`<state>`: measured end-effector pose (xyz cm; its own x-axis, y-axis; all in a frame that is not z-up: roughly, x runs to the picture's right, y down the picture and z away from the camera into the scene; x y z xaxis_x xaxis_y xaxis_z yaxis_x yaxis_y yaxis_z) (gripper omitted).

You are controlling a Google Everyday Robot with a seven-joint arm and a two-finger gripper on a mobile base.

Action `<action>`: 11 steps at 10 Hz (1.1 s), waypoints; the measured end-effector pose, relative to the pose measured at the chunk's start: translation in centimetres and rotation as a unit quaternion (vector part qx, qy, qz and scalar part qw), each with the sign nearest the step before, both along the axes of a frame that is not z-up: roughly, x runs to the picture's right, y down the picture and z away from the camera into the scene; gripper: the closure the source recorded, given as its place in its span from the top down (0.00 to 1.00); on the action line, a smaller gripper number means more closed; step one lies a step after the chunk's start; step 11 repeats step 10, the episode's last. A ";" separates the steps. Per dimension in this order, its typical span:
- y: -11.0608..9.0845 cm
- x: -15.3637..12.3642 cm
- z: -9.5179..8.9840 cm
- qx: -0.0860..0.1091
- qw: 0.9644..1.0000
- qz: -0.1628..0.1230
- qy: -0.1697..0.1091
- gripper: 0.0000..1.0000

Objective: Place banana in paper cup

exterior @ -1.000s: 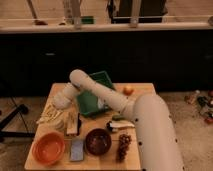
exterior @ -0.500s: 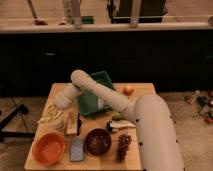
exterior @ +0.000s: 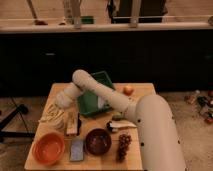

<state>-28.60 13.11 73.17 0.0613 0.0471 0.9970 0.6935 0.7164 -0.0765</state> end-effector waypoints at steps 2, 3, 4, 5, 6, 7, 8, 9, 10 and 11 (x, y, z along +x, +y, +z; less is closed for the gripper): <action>0.1 0.0 0.0 -0.005 1.000 0.003 -0.001 0.75; 0.1 0.0 0.0 -0.005 1.000 0.003 -0.001 0.79; 0.2 0.0 0.0 -0.005 1.000 0.003 -0.001 0.80; 0.2 0.0 0.0 -0.005 1.000 0.003 -0.001 0.80; 0.2 0.0 0.0 -0.005 1.000 0.003 -0.001 0.80; 0.2 0.0 0.0 -0.005 1.000 0.003 -0.001 0.80; 0.2 -0.1 -0.1 -0.004 1.000 0.003 -0.002 0.80; 0.2 -0.1 -0.1 -0.004 1.000 0.003 -0.002 0.80; 0.2 0.0 -0.1 -0.002 1.000 0.003 -0.003 0.80; 0.2 0.0 -0.1 -0.002 1.000 0.003 -0.003 0.80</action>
